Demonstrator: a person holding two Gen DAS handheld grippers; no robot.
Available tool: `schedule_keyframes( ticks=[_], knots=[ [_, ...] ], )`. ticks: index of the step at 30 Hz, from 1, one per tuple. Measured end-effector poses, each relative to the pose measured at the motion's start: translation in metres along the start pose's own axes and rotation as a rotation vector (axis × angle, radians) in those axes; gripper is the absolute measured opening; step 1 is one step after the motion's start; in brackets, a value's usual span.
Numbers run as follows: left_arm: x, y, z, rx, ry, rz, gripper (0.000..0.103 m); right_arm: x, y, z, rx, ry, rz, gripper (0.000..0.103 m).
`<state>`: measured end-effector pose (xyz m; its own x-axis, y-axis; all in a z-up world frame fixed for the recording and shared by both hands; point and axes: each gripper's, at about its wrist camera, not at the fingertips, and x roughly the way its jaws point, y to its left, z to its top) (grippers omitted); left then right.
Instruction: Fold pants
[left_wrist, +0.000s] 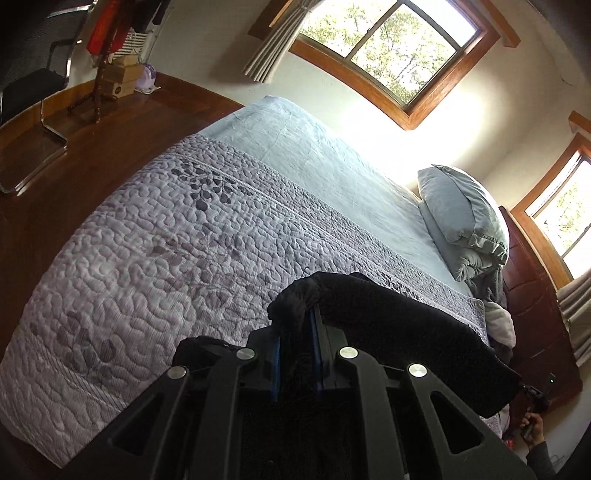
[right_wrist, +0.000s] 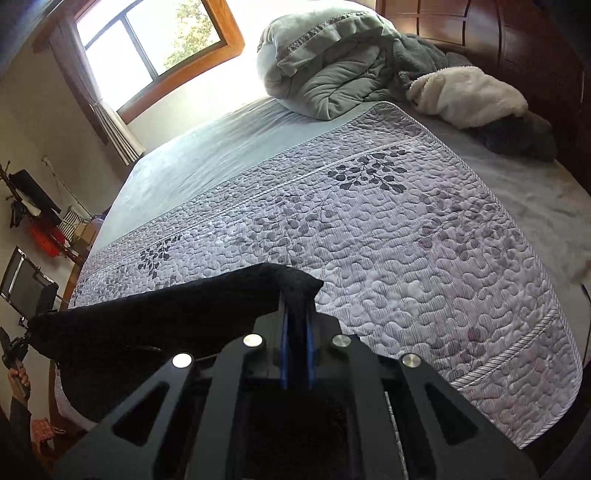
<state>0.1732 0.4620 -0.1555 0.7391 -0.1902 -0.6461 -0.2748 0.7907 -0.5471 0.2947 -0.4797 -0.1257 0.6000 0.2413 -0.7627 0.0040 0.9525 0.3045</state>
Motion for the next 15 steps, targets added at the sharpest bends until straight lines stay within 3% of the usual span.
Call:
schedule_keyframes(
  ticks=[6, 15],
  knots=[
    [-0.013, 0.035, -0.048, -0.078, 0.000, -0.015, 0.014, -0.024, 0.004, -0.044, -0.011, -0.042, -0.027, 0.007],
    [-0.022, 0.065, -0.094, -0.125, 0.043, -0.027, 0.021, -0.043, 0.001, -0.102, 0.038, -0.066, -0.038, 0.010]
  ],
)
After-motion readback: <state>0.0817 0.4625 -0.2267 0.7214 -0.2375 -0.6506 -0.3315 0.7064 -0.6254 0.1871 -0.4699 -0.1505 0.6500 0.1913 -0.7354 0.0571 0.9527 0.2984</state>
